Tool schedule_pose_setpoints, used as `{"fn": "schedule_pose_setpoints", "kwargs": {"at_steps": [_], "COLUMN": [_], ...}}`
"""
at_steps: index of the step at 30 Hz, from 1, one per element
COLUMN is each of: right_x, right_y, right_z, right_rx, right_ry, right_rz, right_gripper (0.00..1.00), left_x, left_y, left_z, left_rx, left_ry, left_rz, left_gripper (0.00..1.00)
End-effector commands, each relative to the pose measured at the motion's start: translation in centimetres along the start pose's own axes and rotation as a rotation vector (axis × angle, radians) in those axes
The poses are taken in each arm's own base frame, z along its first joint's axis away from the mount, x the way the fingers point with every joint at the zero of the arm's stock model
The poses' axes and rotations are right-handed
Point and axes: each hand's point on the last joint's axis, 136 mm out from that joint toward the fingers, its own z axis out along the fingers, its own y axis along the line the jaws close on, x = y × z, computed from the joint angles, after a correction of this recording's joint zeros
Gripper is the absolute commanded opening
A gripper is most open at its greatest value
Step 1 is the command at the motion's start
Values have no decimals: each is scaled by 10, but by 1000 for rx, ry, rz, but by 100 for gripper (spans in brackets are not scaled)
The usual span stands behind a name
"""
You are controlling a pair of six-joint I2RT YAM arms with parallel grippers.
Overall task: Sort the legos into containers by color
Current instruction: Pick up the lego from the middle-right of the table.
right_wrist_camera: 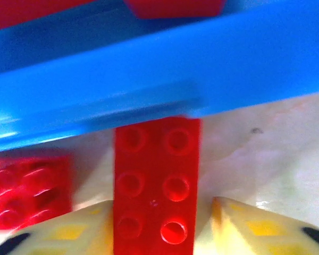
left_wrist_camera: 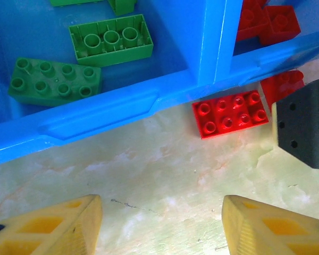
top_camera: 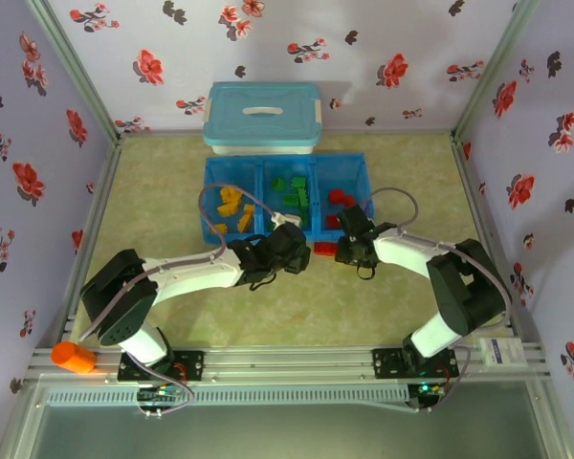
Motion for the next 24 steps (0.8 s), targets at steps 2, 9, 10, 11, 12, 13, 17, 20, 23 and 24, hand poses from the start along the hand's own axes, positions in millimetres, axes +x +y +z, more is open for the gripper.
{"fn": "schedule_pose_setpoints", "kwargs": {"at_steps": [2,9,10,11,12,13,17,20,23,24], "right_x": [1,2,1,-2,-4,-7,-18,-27,-37,-40], "right_y": [3,1,2,4,6,8,12,15,19,21], "right_z": [-1,-31,-37,-45,-53,-61,-88,-104,-117,-120], "right_rx": [-20,-6,-7,-15,-23,-34,-69,-97,-117,-116], "right_ry": [7,-47,-62,-82,-105,-125,-196,-249,-291,-298], "right_rz": [6,-26,-34,-39,-45,-46,-40,-38,-53,-65], "right_gripper": [34,19,19,19,19,19,19,19,20,20], "left_x": [-10,-7,-7,-7,-7,-6,-5,-6,-5,-5], "left_y": [0,0,-1,0,0,-1,-2,-2,-2,-1], "left_z": [-9,-3,-3,-2,-1,0,2,2,1,1], "left_rx": [1,-4,-4,-6,-7,-6,-6,-3,-3,-3], "left_ry": [-57,-52,-52,-51,-49,-48,-45,-47,-47,-47], "left_rz": [-26,-20,-20,-18,-19,-19,-19,-20,-20,-20], "left_gripper": [60,59,59,59,59,59,58,58,58,58]}}
